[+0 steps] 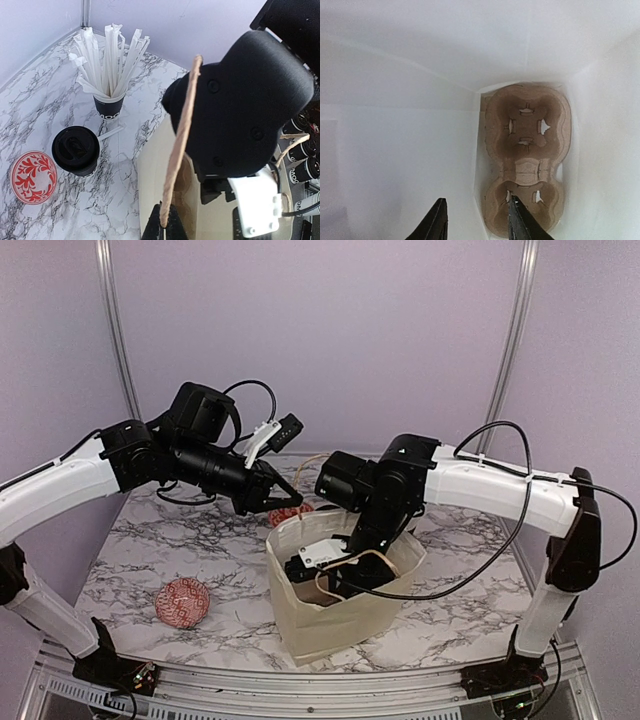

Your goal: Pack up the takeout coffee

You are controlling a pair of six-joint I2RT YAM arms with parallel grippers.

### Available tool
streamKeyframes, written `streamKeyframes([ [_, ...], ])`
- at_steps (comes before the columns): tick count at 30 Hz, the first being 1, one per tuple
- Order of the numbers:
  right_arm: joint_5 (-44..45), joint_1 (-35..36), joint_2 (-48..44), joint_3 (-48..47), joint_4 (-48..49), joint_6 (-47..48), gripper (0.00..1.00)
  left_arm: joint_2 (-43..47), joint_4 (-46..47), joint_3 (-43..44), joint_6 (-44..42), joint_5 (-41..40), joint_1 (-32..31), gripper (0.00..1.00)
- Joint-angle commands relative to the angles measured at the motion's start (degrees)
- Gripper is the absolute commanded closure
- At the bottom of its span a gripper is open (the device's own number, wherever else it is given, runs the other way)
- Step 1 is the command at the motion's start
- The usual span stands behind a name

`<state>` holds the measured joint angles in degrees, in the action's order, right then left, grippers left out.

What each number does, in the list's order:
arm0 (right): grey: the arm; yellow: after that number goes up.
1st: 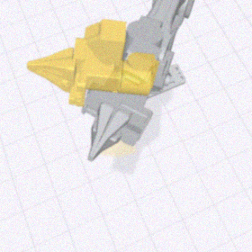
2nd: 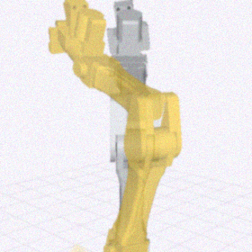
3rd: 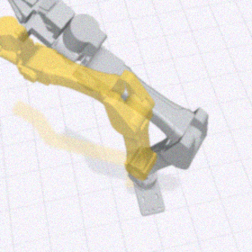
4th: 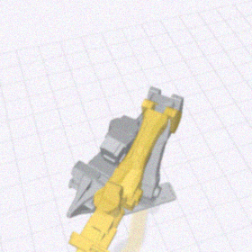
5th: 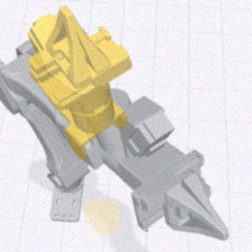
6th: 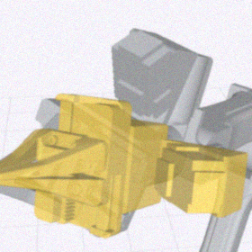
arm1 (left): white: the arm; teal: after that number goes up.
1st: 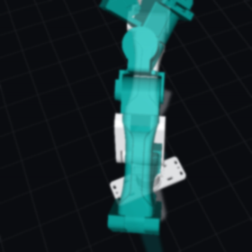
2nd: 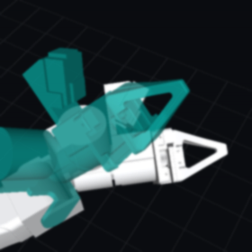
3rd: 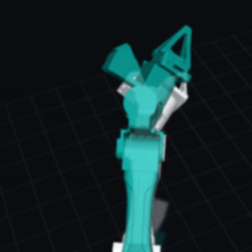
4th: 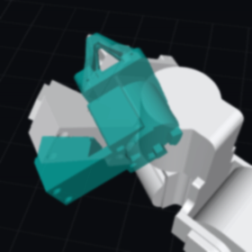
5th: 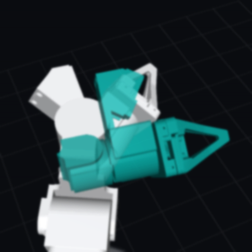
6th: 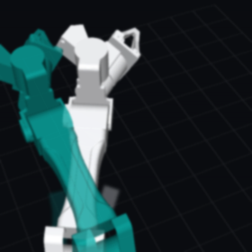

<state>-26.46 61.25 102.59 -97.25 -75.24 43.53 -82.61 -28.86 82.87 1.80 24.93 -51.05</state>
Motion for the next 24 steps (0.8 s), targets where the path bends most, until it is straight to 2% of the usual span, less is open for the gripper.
streamKeyframes([
  [1, -6.8, 0.8, -2.2, -3.2, -3.3, 4.5, 0.58, -1.5, -2.5, 2.8, -1.5, -3.3, 0.7, 1.0],
  [5, -8.9, 2.1, -3.3, -4.8, -3.4, 5.7, 0.53, -2.6, -3.5, 4.0, -1.5, -4.4, 0.9, 1.0],
  [9, -9.7, 2.6, -5.0, -4.9, -3.3, 7.0, 0.52, -2.4, -5.3, 4.5, -5.0, -7.5, 1.3, 1.0],
  [15, -3.1, 0.9, -8.0, -8.7, 4.8, 1.2, 0.53, -2.6, -7.9, 5.8, -9.9, -9.5, 1.4, 1.0],
  [20, 0.4, -1.0, -9.7, -12.9, 10.4, -2.2, 0.45, -3.2, -8.2, 7.3, -12.9, -9.7, 1.5, 1.0],
  [24, -0.2, -1.5, -9.7, -15.2, 10.8, -3.0, 0.43, -4.4, -8.5, 8.1, -14.5, -9.7, 1.8, 1.0],
])
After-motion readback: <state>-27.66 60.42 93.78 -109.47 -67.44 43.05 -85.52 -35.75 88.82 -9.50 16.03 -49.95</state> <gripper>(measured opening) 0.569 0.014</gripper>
